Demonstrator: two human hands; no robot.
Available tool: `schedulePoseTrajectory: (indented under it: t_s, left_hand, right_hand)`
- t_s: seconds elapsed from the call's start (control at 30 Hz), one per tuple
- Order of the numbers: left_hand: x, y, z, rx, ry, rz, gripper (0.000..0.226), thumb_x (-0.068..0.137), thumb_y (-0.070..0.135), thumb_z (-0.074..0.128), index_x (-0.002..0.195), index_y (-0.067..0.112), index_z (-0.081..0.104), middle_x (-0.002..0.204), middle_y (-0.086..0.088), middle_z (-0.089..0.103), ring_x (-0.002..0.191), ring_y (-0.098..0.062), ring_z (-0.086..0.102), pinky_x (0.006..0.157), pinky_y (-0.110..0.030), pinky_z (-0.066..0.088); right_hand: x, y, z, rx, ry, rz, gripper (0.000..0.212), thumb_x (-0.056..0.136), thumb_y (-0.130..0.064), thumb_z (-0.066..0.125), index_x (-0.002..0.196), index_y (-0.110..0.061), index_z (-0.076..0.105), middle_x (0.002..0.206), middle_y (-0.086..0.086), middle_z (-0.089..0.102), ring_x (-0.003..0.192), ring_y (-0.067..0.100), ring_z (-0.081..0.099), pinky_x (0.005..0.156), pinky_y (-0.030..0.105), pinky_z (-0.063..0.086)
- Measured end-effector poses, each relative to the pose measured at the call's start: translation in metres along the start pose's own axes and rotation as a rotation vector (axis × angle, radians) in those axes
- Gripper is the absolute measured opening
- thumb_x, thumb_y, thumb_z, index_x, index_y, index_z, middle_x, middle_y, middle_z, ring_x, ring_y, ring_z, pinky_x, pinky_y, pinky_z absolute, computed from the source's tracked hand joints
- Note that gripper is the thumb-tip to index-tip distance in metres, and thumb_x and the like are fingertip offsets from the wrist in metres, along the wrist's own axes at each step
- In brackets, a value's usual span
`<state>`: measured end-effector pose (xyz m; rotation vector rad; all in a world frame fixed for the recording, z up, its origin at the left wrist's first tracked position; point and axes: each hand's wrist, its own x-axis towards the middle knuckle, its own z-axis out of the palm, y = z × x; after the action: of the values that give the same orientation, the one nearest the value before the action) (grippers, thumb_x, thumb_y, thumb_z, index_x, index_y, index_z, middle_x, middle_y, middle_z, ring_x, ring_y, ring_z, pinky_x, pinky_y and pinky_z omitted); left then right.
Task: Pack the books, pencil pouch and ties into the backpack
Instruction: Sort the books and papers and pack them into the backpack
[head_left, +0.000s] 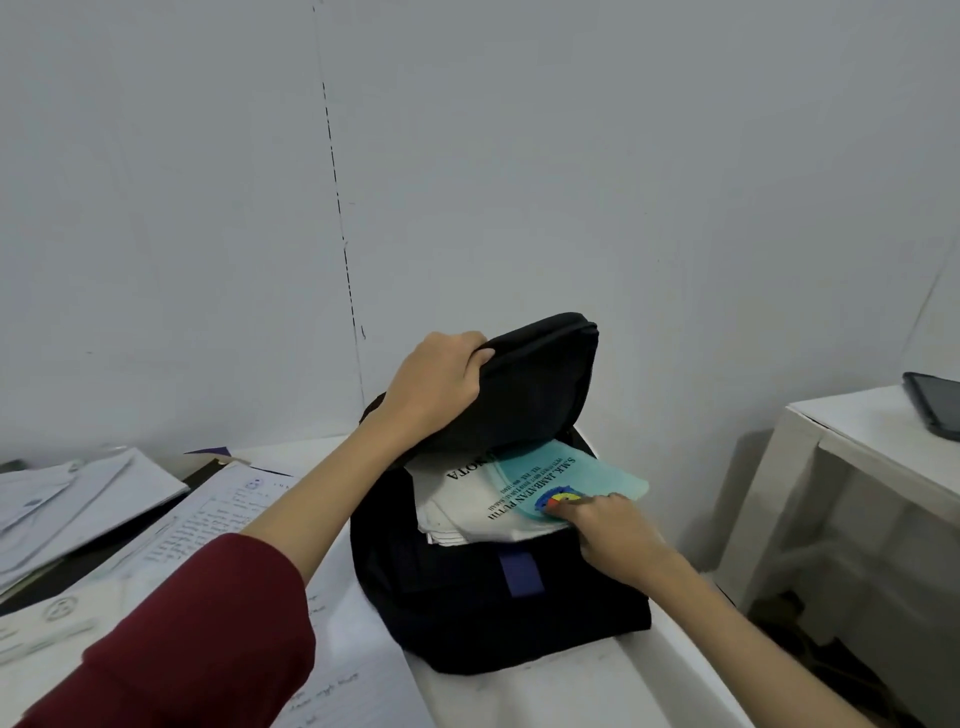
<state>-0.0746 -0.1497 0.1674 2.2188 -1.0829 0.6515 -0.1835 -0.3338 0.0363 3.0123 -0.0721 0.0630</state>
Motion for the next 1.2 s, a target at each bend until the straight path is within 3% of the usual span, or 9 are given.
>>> schedulePoseTrajectory:
  t_s: [0.1,0.3,0.47,0.63,0.7,0.87,0.97,1.1,1.2]
  left_hand:
    - [0.003,-0.001,-0.002,-0.002,0.002,-0.004,0.027,0.098,0.02,0.043,0.081,0.005,0.058,0.067,-0.01,0.057,0.061,-0.026,0.049,0.056,-0.029,0.03]
    - [-0.002,-0.008,-0.009,-0.033,0.02,-0.044,0.028,0.098,0.019,0.045,0.074,0.007,0.053,0.063,-0.005,0.054,0.059,-0.022,0.048,0.056,-0.027,0.03]
    - [-0.007,-0.016,-0.013,-0.045,0.032,-0.057,0.027,0.097,0.018,0.046,0.079,0.004,0.059,0.065,-0.006,0.055,0.062,-0.025,0.05,0.059,-0.031,0.038]
    - [-0.002,-0.021,-0.008,-0.038,0.036,-0.051,0.028,0.097,0.02,0.046,0.082,0.001,0.061,0.071,-0.012,0.062,0.067,-0.028,0.056,0.063,-0.037,0.045]
    - [0.001,-0.022,-0.008,-0.044,0.037,-0.043,0.028,0.097,0.02,0.045,0.085,0.002,0.063,0.074,-0.012,0.064,0.069,-0.027,0.057,0.065,-0.037,0.046]
    - [0.003,-0.025,-0.007,-0.069,0.041,-0.043,0.026,0.097,0.018,0.046,0.08,0.004,0.061,0.068,-0.006,0.059,0.063,-0.021,0.052,0.058,-0.027,0.034]
    - [0.005,-0.025,-0.006,-0.078,0.03,-0.047,0.026,0.097,0.018,0.047,0.079,0.006,0.061,0.066,-0.003,0.056,0.063,-0.019,0.05,0.058,-0.025,0.032]
    - [0.006,-0.025,-0.006,-0.043,0.03,-0.005,0.027,0.097,0.018,0.046,0.083,0.002,0.063,0.071,-0.01,0.062,0.067,-0.025,0.054,0.062,-0.033,0.039]
    - [0.006,-0.026,-0.007,-0.041,0.033,0.015,0.029,0.098,0.019,0.045,0.087,0.0,0.064,0.073,-0.012,0.064,0.066,-0.025,0.057,0.063,-0.035,0.043]
  right_hand:
    - [0.006,-0.042,-0.009,-0.051,0.037,0.002,0.046,0.088,-0.008,0.047,0.133,-0.016,0.043,0.123,0.01,0.06,0.111,0.031,0.057,0.082,0.033,0.043]
    - [0.048,-0.094,0.016,-0.179,-0.023,0.028,0.035,0.088,-0.003,0.05,0.122,0.004,0.048,0.117,0.019,0.058,0.107,0.033,0.057,0.08,0.041,0.052]
    - [0.064,-0.096,0.017,0.148,-0.124,0.058,0.06,0.084,-0.044,0.056,0.135,-0.015,0.04,0.138,0.013,0.042,0.127,0.038,0.037,0.105,0.05,0.028]
    - [0.081,-0.128,0.025,0.447,-0.063,0.142,0.083,0.074,-0.081,0.031,0.139,-0.029,0.032,0.148,0.006,0.033,0.136,0.046,0.021,0.105,0.065,0.015]
    - [0.089,-0.141,0.026,0.439,-0.034,0.227,0.079,0.08,-0.075,0.031,0.137,-0.021,0.039,0.144,0.008,0.04,0.136,0.047,0.021,0.106,0.065,0.013]
    - [0.089,-0.139,0.026,0.517,0.055,0.286,0.032,0.084,-0.033,0.045,0.105,-0.014,0.061,0.114,0.011,0.062,0.128,0.043,0.036,0.107,0.062,0.018]
    - [0.086,-0.129,0.025,0.601,0.037,0.213,0.034,0.085,-0.033,0.05,0.115,-0.025,0.063,0.116,0.009,0.063,0.127,0.038,0.04,0.107,0.058,0.023]
    - [0.068,-0.088,0.018,0.549,-0.031,0.042,0.056,0.081,-0.056,0.061,0.132,-0.035,0.051,0.146,-0.011,0.041,0.138,0.019,0.029,0.112,0.05,0.019]
    - [0.05,-0.043,0.026,0.304,-0.073,0.084,0.06,0.085,-0.049,0.06,0.14,-0.044,0.037,0.155,-0.015,0.02,0.144,0.03,0.008,0.11,0.061,0.009]
